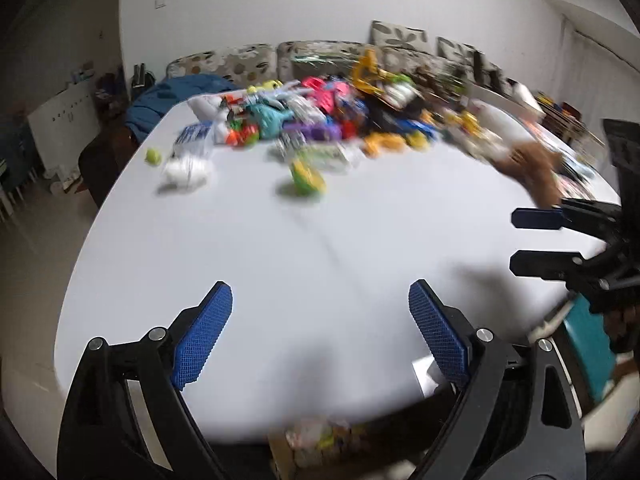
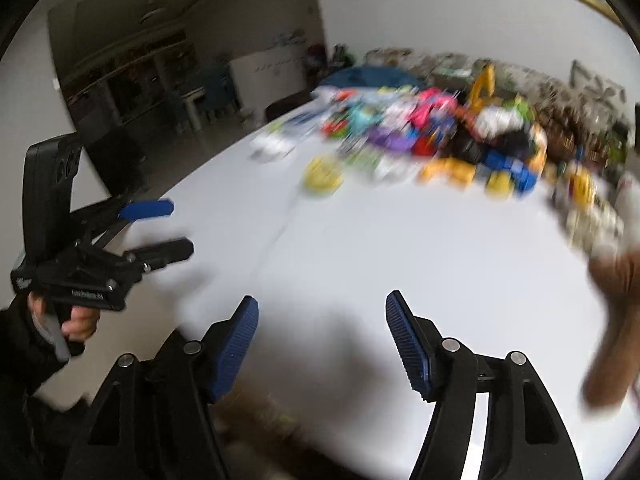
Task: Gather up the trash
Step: 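Grasp the yellow spinning top on the table with the left tool, then grasp the yellow excavator arm with the right tool while the left tool holds the top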
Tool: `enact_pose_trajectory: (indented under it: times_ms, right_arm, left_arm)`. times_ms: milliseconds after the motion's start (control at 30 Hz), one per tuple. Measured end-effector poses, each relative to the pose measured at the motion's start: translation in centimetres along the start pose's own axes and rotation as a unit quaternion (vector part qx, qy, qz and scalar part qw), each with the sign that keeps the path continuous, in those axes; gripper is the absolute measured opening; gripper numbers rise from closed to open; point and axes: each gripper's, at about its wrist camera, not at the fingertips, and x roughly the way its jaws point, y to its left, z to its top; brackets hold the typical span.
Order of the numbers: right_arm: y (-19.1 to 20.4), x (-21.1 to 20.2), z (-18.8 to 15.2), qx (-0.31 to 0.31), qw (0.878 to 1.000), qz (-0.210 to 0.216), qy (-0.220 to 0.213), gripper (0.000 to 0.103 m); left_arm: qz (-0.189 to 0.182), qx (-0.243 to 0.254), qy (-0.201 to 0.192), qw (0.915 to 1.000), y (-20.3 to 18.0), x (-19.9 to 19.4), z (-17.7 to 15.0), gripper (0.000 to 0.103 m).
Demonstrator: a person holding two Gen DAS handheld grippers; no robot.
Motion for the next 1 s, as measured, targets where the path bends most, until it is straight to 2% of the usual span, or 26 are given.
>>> enact_pose_trajectory:
  times_ms: [133,267,333,367,433,467,600,767,900,1000]
  right_arm:
    - [-3.1,2.1,2.6,0.030,1.000,-0.007,-0.006,0.065]
    - [-4.7,2.1,1.8,0.032,0.999,-0.007,-0.005,0.067]
    - [-5.6,2.4,1.4,0.040,0.999,-0.002,0.005,0.067]
    - [-6.0,2.6,1.2,0.044,0.999,0.001,0.010,0.067]
    - [-6.9,3.1,0.5,0.051,0.999,0.002,0.019,0.067]
    - [-7.2,3.4,0.3,0.054,0.998,0.000,0.023,0.067]
    - [-8.4,4.4,0.5,0.069,0.997,-0.007,0.028,0.067]
    - [-9.3,5.7,3.7,0.072,0.997,-0.020,0.003,0.067]
    - [-10.1,8.5,7.0,0.043,0.998,-0.054,-0.003,0.070]
    - [-11.3,11.5,8.9,0.014,0.997,-0.069,0.015,0.072]
  left_arm:
    - [0.018,-0.034,0.042,0.9984,0.5,7.6,4.7,0.088]
    - [0.045,-0.063,0.099,0.9921,1.4,13.7,6.2,0.088]
    - [0.079,-0.051,0.092,0.9913,1.2,15.2,6.8,0.083]
    - [0.073,-0.050,0.088,0.9922,1.3,15.3,7.0,0.080]
    - [0.073,-0.044,0.077,0.9934,1.1,15.2,7.3,0.049]
    - [0.070,-0.042,0.077,0.9937,1.0,15.2,7.4,0.046]
    - [0.078,-0.047,0.075,0.9930,0.9,15.0,7.3,0.046]
    - [0.077,-0.057,0.081,0.9922,1.0,14.6,7.0,0.046]
    - [0.076,-0.062,0.074,0.9924,1.2,13.2,6.4,0.046]
    - [0.076,-0.062,0.068,0.9928,1.5,11.7,5.7,0.046]
